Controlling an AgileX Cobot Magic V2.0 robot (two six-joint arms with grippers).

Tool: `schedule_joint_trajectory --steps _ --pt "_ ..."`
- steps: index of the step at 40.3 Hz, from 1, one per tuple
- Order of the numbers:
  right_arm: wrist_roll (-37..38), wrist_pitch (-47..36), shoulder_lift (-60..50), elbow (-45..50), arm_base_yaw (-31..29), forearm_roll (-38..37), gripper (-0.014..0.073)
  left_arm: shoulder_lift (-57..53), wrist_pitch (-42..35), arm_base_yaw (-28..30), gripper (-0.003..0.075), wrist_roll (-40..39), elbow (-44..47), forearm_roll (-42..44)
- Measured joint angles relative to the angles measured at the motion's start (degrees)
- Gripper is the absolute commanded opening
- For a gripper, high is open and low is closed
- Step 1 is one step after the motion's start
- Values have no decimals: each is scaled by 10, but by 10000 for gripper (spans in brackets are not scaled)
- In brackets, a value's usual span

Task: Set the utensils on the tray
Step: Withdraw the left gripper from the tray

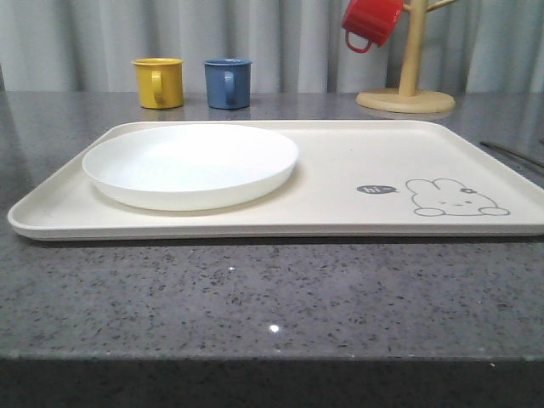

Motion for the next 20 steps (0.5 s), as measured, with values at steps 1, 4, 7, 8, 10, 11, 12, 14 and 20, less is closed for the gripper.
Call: schedule_joint_trajectory --steps 1,4,7,8,10,11,12,14,20 --pt "0 0 0 0 0 0 652 -20 -11 10 -18 0 17 -3" --pt "0 0 0 0 0 0 652 -72 -48 35 -18 0 74 -7" --pt "0 0 0 0 0 0 652 -125 -91 52 -18 0 139 -8" --pt "0 0 0 0 0 0 652 -147 -110 55 -18 0 163 -8" --pt "0 0 0 0 0 0 652 -187 -147 57 -18 0 207 -9" --pt "0 0 0 0 0 0 652 -211 -164 57 -18 0 227 -11" --pt "0 0 0 0 0 0 652 -230 -188 57 -18 0 253 -12" --pt "0 0 0 0 0 0 652 -277 -229 57 -18 0 299 -13" --pt "0 0 0 0 0 0 652 -432 -322 57 -18 0 418 -16"
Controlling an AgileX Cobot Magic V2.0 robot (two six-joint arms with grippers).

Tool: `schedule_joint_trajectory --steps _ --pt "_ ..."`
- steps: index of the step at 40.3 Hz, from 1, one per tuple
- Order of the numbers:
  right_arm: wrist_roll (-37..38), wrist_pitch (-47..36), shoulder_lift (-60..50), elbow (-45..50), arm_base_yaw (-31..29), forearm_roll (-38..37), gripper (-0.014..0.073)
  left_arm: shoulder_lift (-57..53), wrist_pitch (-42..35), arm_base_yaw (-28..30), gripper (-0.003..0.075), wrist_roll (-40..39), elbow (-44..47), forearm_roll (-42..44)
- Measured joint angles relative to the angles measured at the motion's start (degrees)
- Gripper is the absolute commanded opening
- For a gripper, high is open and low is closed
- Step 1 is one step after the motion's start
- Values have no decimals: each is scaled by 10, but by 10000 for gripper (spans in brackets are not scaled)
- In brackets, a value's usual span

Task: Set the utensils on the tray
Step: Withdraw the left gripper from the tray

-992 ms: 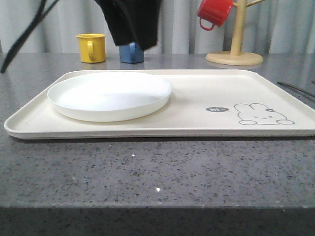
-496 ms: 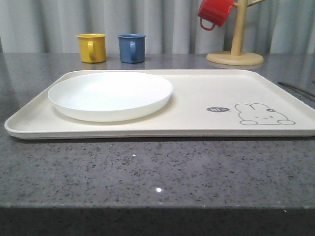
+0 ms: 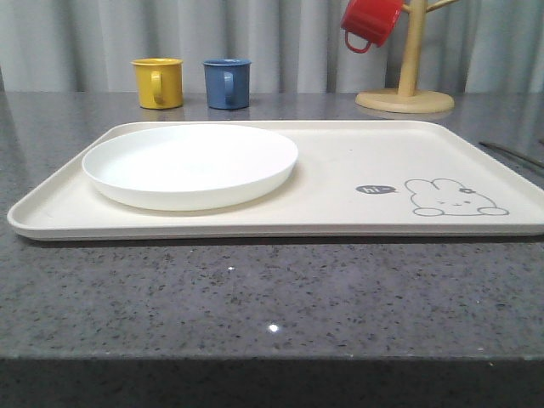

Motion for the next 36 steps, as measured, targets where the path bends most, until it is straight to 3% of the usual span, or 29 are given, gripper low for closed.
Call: schedule_joint_trajectory --steps 7,13,36 --pt "0 0 0 0 0 0 652 -163 -33 0 -18 0 89 -1" --pt "0 0 0 0 0 0 652 -241 -56 0 -18 0 121 -1" --pt "0 0 0 0 0 0 652 -254 -72 -1 -18 0 126 -2"
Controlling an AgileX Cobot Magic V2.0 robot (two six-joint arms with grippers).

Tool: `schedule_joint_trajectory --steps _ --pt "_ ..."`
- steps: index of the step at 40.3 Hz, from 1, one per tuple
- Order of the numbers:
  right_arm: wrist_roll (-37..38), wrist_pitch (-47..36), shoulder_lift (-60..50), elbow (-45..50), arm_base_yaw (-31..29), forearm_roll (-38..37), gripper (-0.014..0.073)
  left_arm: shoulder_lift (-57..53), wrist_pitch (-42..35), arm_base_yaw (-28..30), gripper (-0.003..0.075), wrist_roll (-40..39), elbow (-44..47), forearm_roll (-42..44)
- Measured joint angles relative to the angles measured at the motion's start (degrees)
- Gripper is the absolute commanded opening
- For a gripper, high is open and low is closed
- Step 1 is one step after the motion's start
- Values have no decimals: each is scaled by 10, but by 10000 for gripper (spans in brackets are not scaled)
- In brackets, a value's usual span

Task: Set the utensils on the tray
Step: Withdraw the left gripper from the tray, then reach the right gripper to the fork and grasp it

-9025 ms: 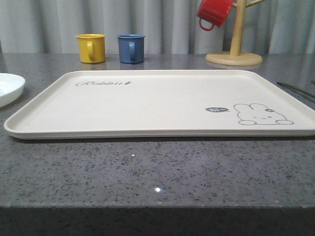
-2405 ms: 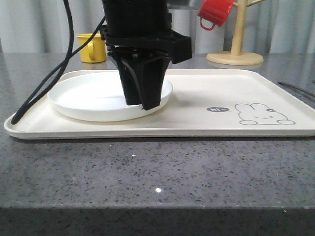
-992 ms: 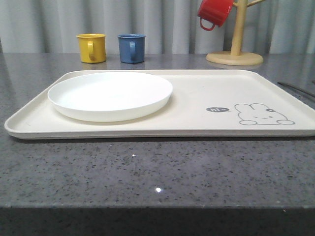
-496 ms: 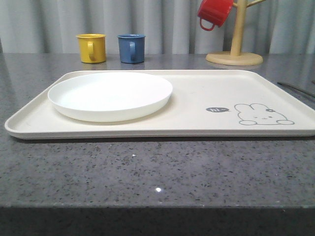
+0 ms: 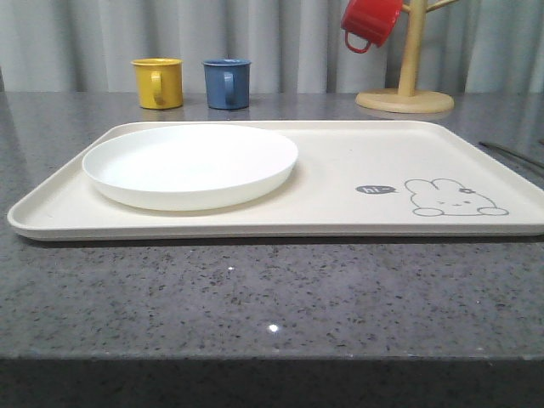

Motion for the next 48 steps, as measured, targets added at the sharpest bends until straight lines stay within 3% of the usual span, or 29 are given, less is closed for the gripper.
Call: schedule_joint_trajectory --steps 4,13,34,48 --pt "0 6 0 0 0 0 624 0 0 0 -18 0 0 0" --pt "0 60 62 -17 0 0 347 0 0 0 -18 -1 0 0" --pt "-16 276 476 -274 31 -4 342 0 0 0 -18 -1 0 0" --pt "5 305 643 -353 34 -32 339 0 0 0 -18 -1 0 0"
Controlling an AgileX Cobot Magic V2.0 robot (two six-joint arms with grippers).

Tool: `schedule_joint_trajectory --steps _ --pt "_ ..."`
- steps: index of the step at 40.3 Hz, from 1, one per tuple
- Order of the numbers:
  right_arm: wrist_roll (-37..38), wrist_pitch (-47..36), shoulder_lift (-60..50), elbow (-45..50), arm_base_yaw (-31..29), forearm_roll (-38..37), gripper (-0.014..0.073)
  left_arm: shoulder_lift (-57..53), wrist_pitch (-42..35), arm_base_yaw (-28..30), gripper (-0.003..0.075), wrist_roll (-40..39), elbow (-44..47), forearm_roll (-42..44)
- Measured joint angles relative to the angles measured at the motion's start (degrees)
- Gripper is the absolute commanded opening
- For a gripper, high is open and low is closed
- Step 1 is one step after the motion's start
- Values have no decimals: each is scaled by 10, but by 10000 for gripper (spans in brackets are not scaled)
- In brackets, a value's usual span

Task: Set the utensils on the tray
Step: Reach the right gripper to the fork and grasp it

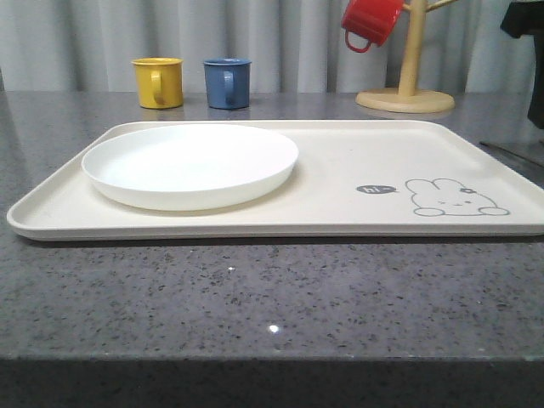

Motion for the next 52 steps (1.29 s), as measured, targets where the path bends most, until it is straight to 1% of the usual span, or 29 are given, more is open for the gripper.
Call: schedule_joint_trajectory --steps 14,16,18,20,25,27,28,34,41,44,47,52 --pt "4 -1 56 -3 0 -2 337 0 0 0 -18 0 0 0" --pt "4 -1 61 -3 0 -2 319 0 0 0 -18 0 0 0" --pt "4 -1 61 -4 0 -2 282 0 0 0 -18 0 0 0" --pt "4 0 62 -4 0 -4 222 0 0 0 -18 0 0 0" --pt "6 1 63 -4 0 -10 12 0 0 0 -18 0 0 0" --pt "6 5 63 -5 0 -11 -45 0 0 0 -18 0 0 0" --pt "6 6 63 -5 0 -11 -58 0 0 0 -18 0 0 0" --pt "9 15 59 -5 0 -11 -58 0 0 0 -18 0 0 0" --pt "57 49 34 -28 22 -27 -58 0 0 0 -18 0 0 0" --pt "90 75 27 -59 48 -54 -58 0 0 0 -18 0 0 0" --pt "128 97 27 -89 86 -83 -58 0 0 0 -18 0 0 0" --pt "197 116 28 -132 154 -101 -58 0 0 0 -18 0 0 0"
